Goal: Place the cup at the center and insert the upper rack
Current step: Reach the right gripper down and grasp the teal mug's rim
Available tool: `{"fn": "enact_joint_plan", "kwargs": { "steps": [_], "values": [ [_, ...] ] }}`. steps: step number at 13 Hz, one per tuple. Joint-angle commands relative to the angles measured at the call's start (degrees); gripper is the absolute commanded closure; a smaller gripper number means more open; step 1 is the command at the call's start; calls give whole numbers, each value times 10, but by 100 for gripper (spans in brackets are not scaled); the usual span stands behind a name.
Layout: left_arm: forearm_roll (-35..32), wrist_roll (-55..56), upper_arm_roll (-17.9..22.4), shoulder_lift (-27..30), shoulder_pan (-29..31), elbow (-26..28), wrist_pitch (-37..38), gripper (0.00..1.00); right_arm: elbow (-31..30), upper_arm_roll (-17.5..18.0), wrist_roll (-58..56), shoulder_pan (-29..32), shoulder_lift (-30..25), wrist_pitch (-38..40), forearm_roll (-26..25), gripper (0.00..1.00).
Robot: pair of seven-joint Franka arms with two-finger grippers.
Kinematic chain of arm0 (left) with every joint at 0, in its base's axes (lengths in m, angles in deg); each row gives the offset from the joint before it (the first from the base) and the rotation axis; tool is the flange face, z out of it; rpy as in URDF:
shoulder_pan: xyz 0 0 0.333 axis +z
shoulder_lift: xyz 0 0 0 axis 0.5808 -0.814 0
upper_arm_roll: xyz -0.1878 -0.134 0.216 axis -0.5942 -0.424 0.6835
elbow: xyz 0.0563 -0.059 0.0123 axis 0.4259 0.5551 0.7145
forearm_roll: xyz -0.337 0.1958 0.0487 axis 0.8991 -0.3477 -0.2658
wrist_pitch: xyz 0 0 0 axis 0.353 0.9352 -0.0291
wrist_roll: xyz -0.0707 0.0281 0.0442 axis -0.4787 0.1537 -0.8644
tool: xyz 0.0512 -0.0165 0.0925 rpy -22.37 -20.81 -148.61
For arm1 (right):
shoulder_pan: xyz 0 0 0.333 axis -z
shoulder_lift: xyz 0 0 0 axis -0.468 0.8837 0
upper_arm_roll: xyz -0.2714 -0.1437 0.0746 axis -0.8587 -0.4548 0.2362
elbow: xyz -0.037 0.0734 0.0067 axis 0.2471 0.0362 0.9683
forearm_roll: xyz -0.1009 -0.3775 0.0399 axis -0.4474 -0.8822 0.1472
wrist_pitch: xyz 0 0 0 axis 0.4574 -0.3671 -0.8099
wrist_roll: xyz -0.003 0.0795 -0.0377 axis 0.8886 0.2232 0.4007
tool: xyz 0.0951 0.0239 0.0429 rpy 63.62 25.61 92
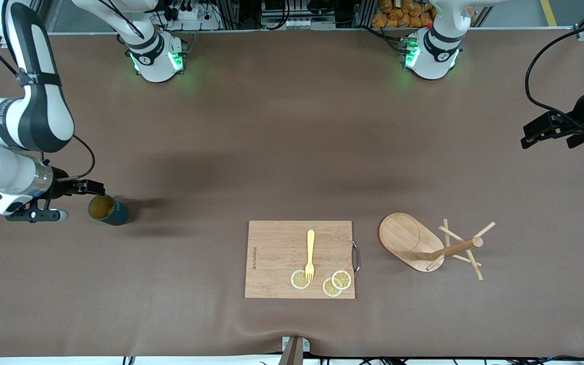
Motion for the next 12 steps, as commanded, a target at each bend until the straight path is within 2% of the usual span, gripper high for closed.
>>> {"fn": "enact_joint_plan", "kwargs": {
  "steps": [1,6,12],
  "values": [
    [6,9,-1,-1,2,-6,3,0,1,2,0,-2,23,-31,9,0],
    [3,8,-1,-2,1,-5,3,0,1,2,-1,-2,70,-88,9,0],
    [1,8,-2,-7,-2,-5,3,0,-5,2,1,0,107,-92,10,0]
  ]
}}
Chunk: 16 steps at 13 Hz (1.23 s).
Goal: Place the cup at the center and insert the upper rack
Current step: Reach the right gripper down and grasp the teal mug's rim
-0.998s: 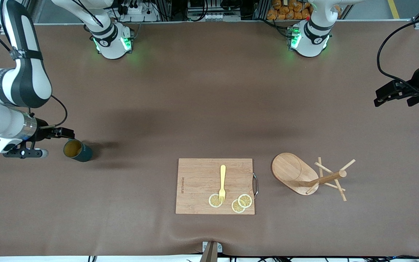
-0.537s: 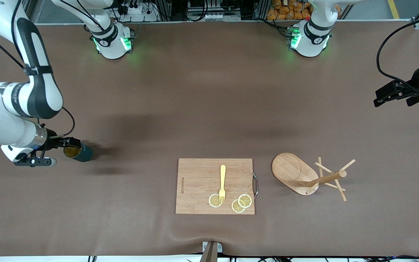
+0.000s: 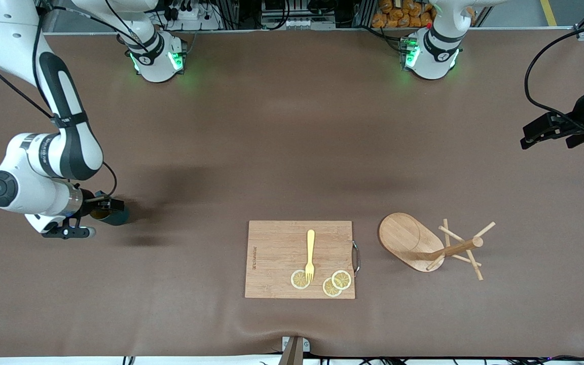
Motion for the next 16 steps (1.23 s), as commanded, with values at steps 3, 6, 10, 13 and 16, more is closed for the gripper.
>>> {"fn": "enact_joint_plan", "kwargs": {
  "steps": [3,6,10,13,16],
  "values": [
    [1,7,-2,-5,-5,-5,3,0,0,1,1,0,10,-16,10,0],
    [0,7,-2,-6,-5,-6,3,0,0,1,1,0,21,-35,10,0],
    [0,7,-1,-10,-5,-6,2,0,-1,1,1,0,27,-33,10,0],
    [-1,7,-2,-10,-5,-6,2,0,-1,1,-1,-1,32,-28,9,42],
    [-1,7,-2,-10,-5,-6,2,0,0,1,-50,0,31,-25,9,81]
  ]
}}
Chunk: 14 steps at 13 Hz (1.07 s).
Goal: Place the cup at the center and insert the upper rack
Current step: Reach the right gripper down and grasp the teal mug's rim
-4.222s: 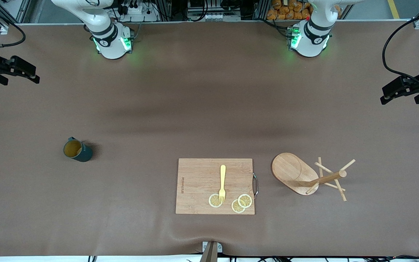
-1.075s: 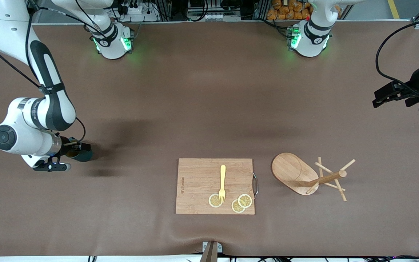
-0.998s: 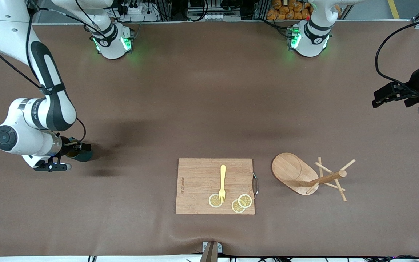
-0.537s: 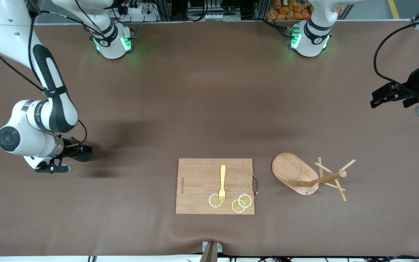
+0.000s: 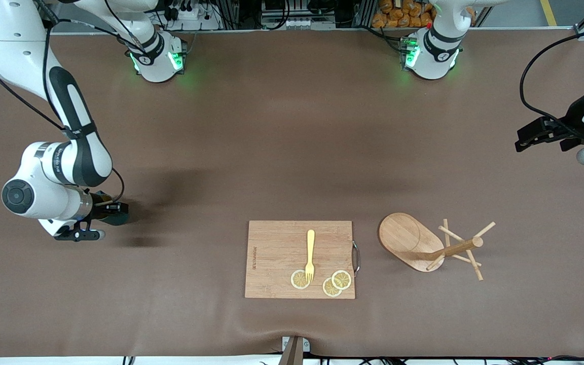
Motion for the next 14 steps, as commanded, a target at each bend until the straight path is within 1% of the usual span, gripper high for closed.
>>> {"fn": "enact_joint_plan", "kwargs": {
  "steps": [1,2,6,9,14],
  "values": [
    [-1,7,-1,-1,-1,-6,2,0,1,0,-35,1,0,3,9,95],
    [-1,7,-1,-1,-1,-6,2,0,1,0,-36,1,0,4,9,100],
    [-1,7,-1,-1,-1,-6,2,0,3,0,-34,0,-5,6,9,100],
    [-1,7,-1,-1,0,-6,2,0,16,2,-32,-1,-13,10,9,100],
    [-1,6,-1,-1,0,-7,2,0,23,3,-29,-48,-53,16,10,100]
  ]
}}
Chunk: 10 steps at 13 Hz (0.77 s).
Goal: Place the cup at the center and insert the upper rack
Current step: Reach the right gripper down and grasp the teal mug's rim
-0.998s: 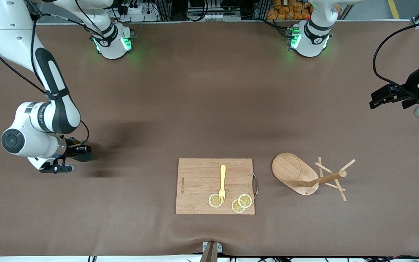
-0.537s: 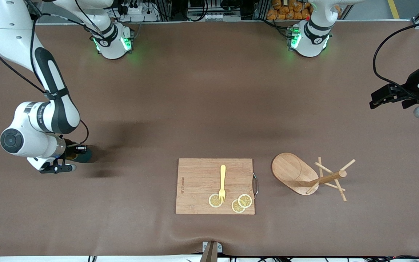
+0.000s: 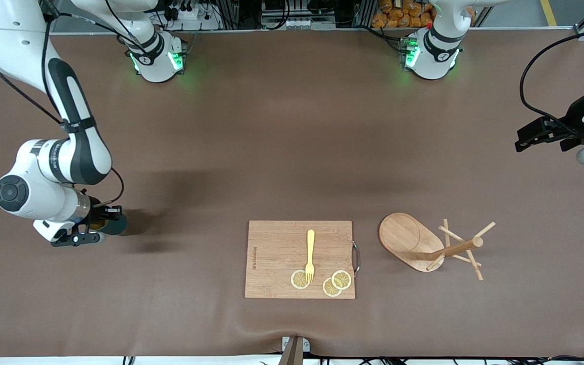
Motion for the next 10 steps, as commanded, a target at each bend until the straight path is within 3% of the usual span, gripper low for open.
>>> {"fn": "enact_joint_plan", "kwargs": {
  "steps": [1,6,10],
  "values": [
    [-1,6,0,-1,0,-6,2,0,-7,0,3,-30,-33,14,11,100],
    [-1,6,-1,-1,2,-6,2,0,-2,0,46,-131,-49,41,36,100],
    [-1,6,0,-1,2,-6,0,0,-1,1,172,-239,-47,63,39,100]
  ]
}}
